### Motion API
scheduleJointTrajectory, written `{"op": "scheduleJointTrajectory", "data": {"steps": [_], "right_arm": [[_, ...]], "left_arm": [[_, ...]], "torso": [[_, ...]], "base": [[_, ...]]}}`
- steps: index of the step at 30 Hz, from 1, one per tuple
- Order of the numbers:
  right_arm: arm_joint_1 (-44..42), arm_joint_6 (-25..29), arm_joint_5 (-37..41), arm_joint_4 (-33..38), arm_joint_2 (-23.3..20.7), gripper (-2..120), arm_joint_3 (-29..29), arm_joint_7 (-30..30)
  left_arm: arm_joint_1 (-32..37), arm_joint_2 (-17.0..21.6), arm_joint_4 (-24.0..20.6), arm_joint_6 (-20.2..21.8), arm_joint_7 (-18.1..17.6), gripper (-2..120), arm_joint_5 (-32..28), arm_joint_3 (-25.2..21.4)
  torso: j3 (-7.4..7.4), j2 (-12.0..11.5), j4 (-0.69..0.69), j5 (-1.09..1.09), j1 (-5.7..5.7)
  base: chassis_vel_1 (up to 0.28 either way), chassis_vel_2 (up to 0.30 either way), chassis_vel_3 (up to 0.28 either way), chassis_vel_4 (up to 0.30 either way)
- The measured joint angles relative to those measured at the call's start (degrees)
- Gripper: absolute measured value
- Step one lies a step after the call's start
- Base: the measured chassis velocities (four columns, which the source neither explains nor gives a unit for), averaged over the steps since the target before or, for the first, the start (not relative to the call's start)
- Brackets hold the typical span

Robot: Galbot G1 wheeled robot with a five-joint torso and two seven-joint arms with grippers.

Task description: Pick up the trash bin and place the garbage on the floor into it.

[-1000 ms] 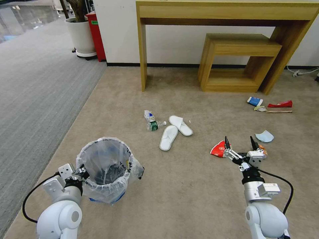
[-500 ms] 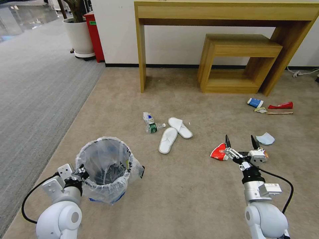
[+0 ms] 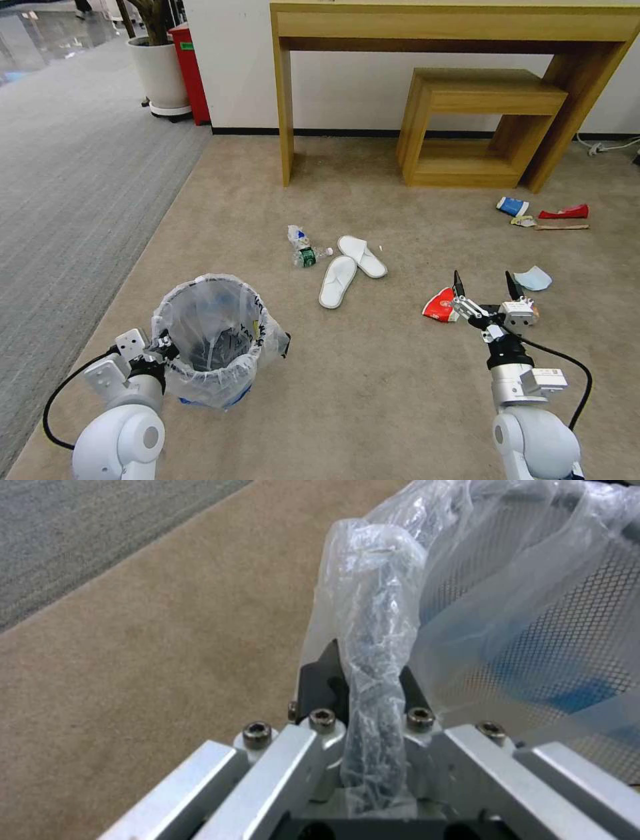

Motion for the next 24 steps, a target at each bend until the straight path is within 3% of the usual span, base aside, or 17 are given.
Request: {"op": "scheduleJointTrajectory", "data": {"steps": [24], "right_arm": [[0.09, 2.01, 0.22, -1.25, 0.25, 100, 0.16, -1.46]], "left_arm": [[0.07, -0.13, 0.33, -0.65, 0.01, 2, 0.42, 0.01]], "torso": [[0.00, 0.00, 0.01, -0.01, 0.00]], "base": [[0.065, 0.070, -0.061, -0.065]]}}
